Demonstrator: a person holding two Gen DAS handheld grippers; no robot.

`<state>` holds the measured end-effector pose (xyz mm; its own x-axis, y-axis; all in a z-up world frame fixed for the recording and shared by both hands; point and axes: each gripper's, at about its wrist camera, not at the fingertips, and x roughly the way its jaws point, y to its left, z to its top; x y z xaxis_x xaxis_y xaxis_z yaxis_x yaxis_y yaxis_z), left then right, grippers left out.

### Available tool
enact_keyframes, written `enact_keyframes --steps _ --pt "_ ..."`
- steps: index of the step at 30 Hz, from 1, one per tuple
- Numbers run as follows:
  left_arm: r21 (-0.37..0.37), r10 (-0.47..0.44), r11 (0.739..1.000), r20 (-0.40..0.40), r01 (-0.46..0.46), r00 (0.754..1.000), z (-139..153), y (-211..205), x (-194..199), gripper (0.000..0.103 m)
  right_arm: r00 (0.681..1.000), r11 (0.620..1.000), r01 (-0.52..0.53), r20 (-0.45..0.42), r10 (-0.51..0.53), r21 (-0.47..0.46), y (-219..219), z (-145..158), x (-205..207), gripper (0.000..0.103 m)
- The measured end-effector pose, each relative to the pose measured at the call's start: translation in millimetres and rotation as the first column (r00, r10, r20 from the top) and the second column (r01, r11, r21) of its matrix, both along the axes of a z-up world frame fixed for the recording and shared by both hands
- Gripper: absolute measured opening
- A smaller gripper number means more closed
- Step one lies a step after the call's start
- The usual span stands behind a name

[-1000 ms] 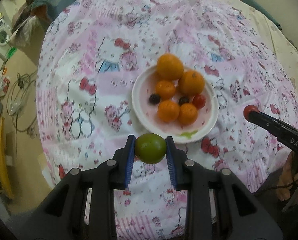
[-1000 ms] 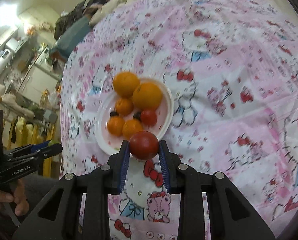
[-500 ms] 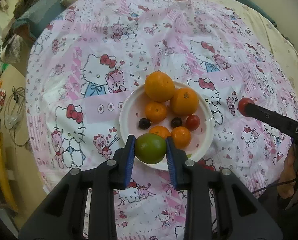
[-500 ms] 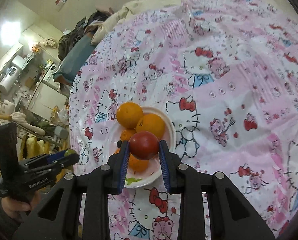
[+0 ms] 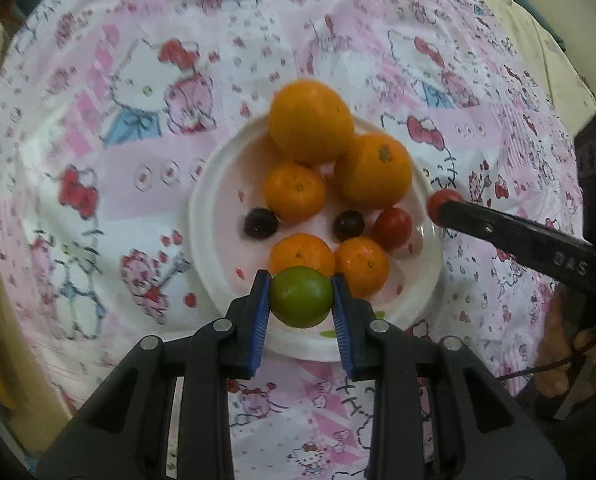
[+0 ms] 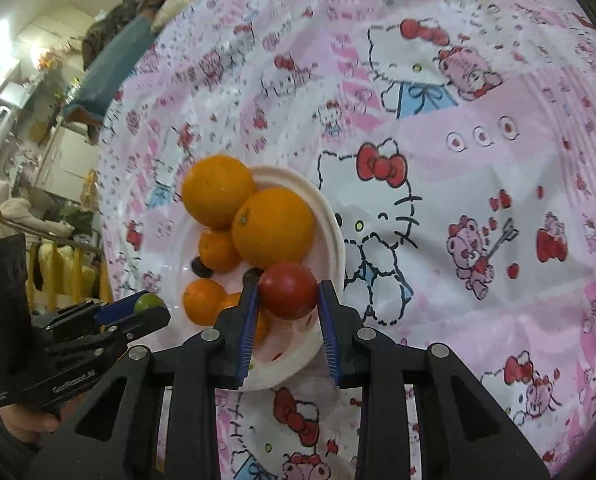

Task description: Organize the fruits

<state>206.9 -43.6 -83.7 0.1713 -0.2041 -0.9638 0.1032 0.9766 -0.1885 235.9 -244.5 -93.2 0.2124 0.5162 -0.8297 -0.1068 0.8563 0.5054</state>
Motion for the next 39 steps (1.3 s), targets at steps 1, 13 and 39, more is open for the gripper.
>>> enact_keyframes --steps 1,13,39 --pt "0.005 -0.008 1.0 -0.003 0.008 1.0 -1.9 -2.8 -0.9 0.026 1.0 1.0 -0.003 -0.004 0.003 -0.007 1.8 -3.6 2.1 0.031" --pt "0.045 -0.044 0.998 -0.021 0.045 0.999 -18.8 -25.6 -10.0 0.027 0.999 1.0 -0.006 -0.044 0.006 -0.012 9.0 -19.3 11.6 0.034" --pt "0.042 0.15 0.986 0.159 -0.159 0.976 26.0 29.3 -25.5 0.06 0.998 0.997 0.057 0.032 -0.059 0.056 -10.3 12.9 10.8 0.088"
